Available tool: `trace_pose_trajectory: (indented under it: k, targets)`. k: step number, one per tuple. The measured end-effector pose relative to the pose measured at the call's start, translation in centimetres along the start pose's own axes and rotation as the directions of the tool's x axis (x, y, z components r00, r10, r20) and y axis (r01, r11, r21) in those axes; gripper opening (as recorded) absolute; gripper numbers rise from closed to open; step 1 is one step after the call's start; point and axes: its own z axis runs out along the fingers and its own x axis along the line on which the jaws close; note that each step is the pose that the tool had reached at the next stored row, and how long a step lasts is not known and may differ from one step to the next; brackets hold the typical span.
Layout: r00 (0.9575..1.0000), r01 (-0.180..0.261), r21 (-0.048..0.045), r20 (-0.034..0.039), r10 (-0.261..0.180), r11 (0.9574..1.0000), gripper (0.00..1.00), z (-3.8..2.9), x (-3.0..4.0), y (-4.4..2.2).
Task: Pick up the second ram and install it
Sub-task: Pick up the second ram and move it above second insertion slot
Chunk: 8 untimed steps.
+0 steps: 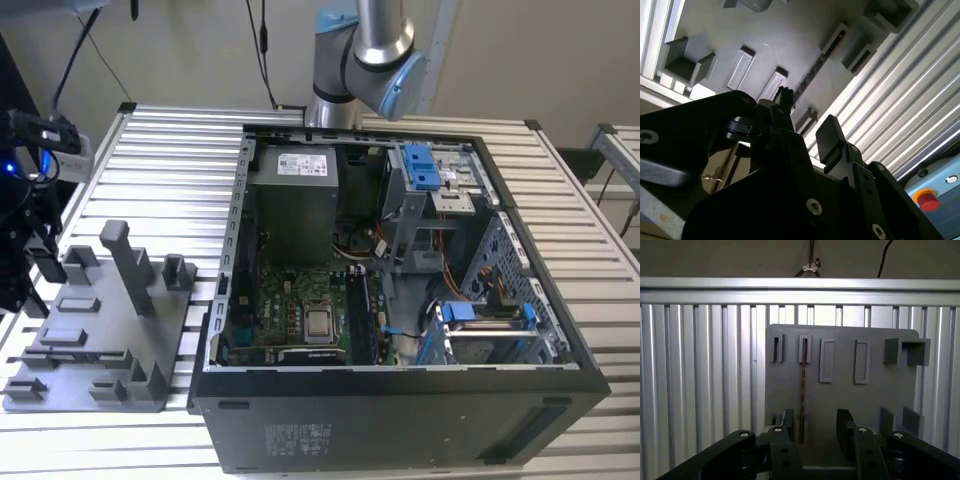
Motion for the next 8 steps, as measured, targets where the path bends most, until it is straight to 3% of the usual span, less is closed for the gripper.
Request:
trace_pose_trajectory:
  k: [8]
  targets:
    - [1.0000, 0.000, 0.0133, -0.0057, 0.000, 0.9999, 0.48, 0.89, -0.35, 0.03]
